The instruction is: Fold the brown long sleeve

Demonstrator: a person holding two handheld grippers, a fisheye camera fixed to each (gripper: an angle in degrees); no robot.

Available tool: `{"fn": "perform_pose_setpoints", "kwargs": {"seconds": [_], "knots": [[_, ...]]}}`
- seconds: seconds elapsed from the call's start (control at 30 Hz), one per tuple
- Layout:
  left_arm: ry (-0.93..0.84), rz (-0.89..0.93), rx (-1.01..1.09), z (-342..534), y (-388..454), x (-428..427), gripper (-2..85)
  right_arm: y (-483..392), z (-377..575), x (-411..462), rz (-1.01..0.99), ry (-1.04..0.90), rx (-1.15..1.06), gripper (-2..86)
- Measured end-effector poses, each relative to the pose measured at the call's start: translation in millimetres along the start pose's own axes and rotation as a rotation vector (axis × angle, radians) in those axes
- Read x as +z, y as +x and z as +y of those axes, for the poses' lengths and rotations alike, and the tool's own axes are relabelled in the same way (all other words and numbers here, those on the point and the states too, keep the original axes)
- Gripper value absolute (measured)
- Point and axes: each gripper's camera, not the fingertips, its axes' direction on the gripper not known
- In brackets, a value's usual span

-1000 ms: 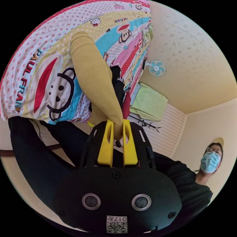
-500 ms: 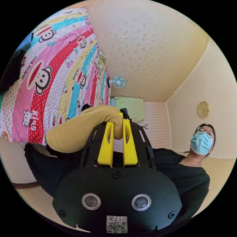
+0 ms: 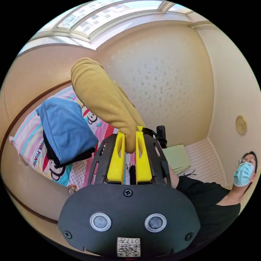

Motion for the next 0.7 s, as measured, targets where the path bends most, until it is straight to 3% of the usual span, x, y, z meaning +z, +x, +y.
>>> {"fn": "perform_pose_setpoints", "kwargs": {"seconds": [0.1, 0.13, 0.23, 0.33, 0.57, 0.7], "knots": [[-0.058, -0.158, -0.237, 38.5, -92.3, 56.3, 8.8, 49.1, 20.5, 68.6, 0.104, -0.197, 0.196, 6.2], [-0.048, -0.097, -0.327, 59.7, -118.4, 66.6, 9.7, 55.6, 27.3, 72.3, 0.100, -0.205, 0.218, 6.1], [0.107, 0.056, -0.387, 109.5, -136.4, 59.3, 10.0, 68.8, 64.7, 60.9, 0.134, -0.210, 0.170, 5.8], [0.154, -0.115, -0.418, 143.2, -128.5, 35.5, 9.9, 82.0, 119.7, 33.1, 0.305, -0.294, 0.148, 5.1], [0.186, -0.448, -0.297, 172.3, -61.3, 33.8, 6.0, 104.8, 281.0, -50.9, 0.805, -0.441, 0.263, 1.7], [0.147, -0.574, -0.054, 148.0, 17.2, 98.0, 1.8, 122.0, 369.4, -81.5, 0.821, -0.387, 0.463, 1.6]]}}
